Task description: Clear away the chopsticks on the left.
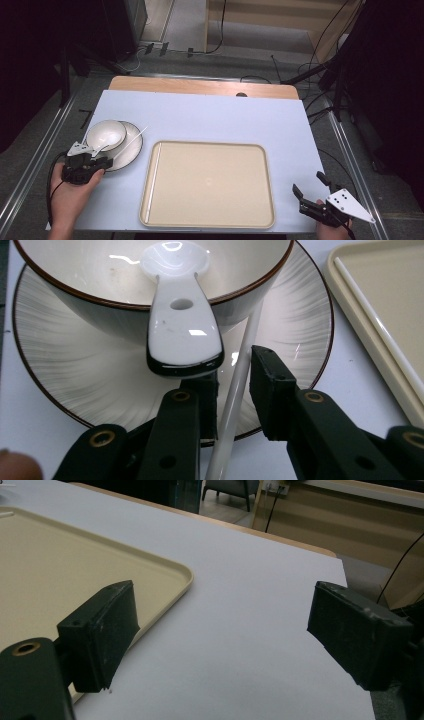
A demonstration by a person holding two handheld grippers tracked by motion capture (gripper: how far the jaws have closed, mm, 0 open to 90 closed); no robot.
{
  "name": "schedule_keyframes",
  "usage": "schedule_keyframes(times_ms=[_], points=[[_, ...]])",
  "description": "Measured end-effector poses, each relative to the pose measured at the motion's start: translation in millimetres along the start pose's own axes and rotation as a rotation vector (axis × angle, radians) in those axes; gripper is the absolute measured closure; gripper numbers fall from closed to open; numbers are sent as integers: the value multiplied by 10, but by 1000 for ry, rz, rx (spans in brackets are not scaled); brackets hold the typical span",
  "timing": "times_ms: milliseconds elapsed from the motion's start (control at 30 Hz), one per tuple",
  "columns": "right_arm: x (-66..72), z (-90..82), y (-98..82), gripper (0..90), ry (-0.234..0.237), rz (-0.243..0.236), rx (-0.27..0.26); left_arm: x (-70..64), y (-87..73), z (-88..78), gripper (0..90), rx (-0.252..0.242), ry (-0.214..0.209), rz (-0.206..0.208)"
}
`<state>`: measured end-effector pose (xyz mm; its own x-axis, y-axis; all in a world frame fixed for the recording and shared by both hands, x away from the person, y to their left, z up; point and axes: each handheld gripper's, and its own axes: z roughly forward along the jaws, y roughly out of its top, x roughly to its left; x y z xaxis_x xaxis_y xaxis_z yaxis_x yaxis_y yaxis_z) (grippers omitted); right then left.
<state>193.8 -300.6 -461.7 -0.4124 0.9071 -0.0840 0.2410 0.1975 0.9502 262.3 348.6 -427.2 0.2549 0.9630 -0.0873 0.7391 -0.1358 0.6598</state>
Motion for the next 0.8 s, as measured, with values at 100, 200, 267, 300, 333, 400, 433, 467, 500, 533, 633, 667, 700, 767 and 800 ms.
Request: schedule_keyframes(times_ms=[100, 200, 267, 300, 333, 400, 433, 467, 500, 533, 633, 667, 700, 767, 800], points=[[-3, 0, -2, 130, 1, 0, 2, 7, -2, 27, 757, 8, -14, 1], [0, 5, -2, 130, 1, 0, 3, 11, -4, 48, 766, 11, -25, 7], [5, 5, -1, 130, 1, -1, 4, 16, -3, 55, 772, 15, -35, 8], [5, 6, -1, 130, 1, 1, 5, 17, -4, 60, 774, 14, -40, 4], [3, 7, -2, 130, 1, 1, 5, 19, -4, 63, 777, 16, -42, 2], [0, 8, -3, 130, 1, 0, 4, 24, -7, 69, 779, 19, -46, 3], [0, 8, -4, 130, 1, 0, 4, 24, -8, 73, 781, 21, -52, 2], [0, 8, -4, 130, 1, -1, 5, 22, -7, 74, 790, 26, -58, 2], [0, 8, -3, 130, 1, 0, 4, 17, -8, 80, 799, 30, -65, 6], [1, 7, -1, 130, 2, -1, 4, 10, -8, 84, 813, 31, -65, 9], [1, 4, 0, 130, 2, -1, 3, -15, -5, 90, 843, 34, -83, 24], [0, 3, 0, 130, 2, -1, 3, -29, -4, 86, 848, 35, -73, 39], [-1, 2, 0, 130, 1, -1, 3, -35, -4, 85, 849, 38, -70, 48], [-2, -1, 2, 130, 0, -1, -1, -35, -4, 79, 851, 41, -81, 49], [-1, -3, 3, 130, -1, 3, -2, -35, -5, 71, 852, 34, -77, 48]])
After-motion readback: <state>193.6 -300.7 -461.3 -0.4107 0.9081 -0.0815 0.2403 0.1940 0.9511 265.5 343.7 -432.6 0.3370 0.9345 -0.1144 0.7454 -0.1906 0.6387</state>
